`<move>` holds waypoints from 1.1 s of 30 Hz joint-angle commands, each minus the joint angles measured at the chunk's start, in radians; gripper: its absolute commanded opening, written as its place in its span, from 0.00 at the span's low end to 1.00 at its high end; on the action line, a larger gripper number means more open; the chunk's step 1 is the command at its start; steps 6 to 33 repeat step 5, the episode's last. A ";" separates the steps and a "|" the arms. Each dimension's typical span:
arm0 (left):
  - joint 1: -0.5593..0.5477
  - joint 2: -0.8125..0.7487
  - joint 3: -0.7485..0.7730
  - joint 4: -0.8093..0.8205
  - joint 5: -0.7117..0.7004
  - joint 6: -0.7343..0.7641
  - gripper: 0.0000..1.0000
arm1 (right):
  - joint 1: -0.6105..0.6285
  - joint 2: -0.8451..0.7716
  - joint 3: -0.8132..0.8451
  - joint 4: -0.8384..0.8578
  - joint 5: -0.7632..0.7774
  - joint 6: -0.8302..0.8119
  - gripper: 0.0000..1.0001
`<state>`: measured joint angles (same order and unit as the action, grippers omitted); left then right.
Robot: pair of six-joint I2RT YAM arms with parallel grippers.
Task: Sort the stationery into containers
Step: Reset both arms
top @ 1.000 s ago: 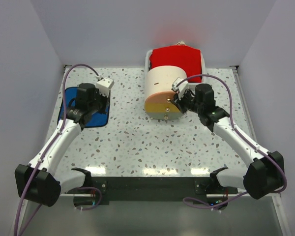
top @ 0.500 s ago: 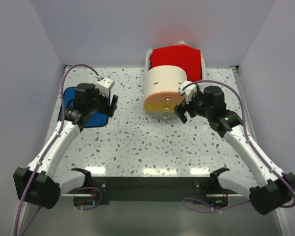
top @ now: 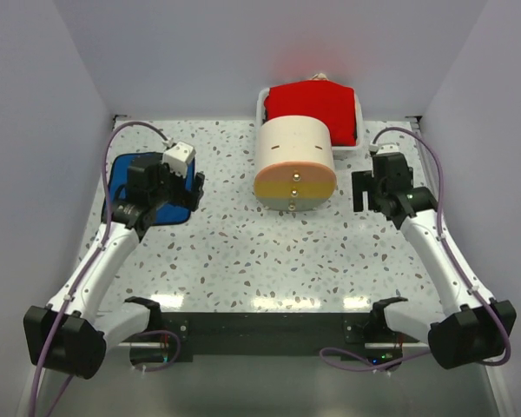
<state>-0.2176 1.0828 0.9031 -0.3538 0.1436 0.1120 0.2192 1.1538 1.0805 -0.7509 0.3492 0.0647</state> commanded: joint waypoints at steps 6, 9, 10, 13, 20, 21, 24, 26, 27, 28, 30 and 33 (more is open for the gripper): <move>0.026 -0.027 -0.020 0.068 -0.002 -0.032 1.00 | -0.011 -0.026 0.076 -0.031 0.062 0.066 0.99; 0.026 -0.027 -0.020 0.068 -0.002 -0.032 1.00 | -0.011 -0.026 0.076 -0.031 0.062 0.066 0.99; 0.026 -0.027 -0.020 0.068 -0.002 -0.032 1.00 | -0.011 -0.026 0.076 -0.031 0.062 0.066 0.99; 0.026 -0.027 -0.020 0.068 -0.002 -0.032 1.00 | -0.011 -0.026 0.076 -0.031 0.062 0.066 0.99; 0.026 -0.027 -0.020 0.068 -0.002 -0.032 1.00 | -0.011 -0.026 0.076 -0.031 0.062 0.066 0.99; 0.026 -0.027 -0.020 0.068 -0.002 -0.032 1.00 | -0.011 -0.026 0.076 -0.031 0.062 0.066 0.99; 0.026 -0.027 -0.020 0.068 -0.002 -0.032 1.00 | -0.011 -0.026 0.076 -0.031 0.062 0.066 0.99; 0.026 -0.027 -0.020 0.068 -0.002 -0.032 1.00 | -0.011 -0.026 0.076 -0.031 0.062 0.066 0.99; 0.026 -0.027 -0.020 0.068 -0.002 -0.032 1.00 | -0.011 -0.026 0.076 -0.031 0.062 0.066 0.99; 0.026 -0.027 -0.020 0.068 -0.002 -0.032 1.00 | -0.011 -0.026 0.076 -0.031 0.062 0.066 0.99; 0.026 -0.027 -0.020 0.068 -0.002 -0.032 1.00 | -0.011 -0.026 0.076 -0.031 0.062 0.066 0.99; 0.026 -0.027 -0.020 0.068 -0.002 -0.032 1.00 | -0.011 -0.026 0.076 -0.031 0.062 0.066 0.99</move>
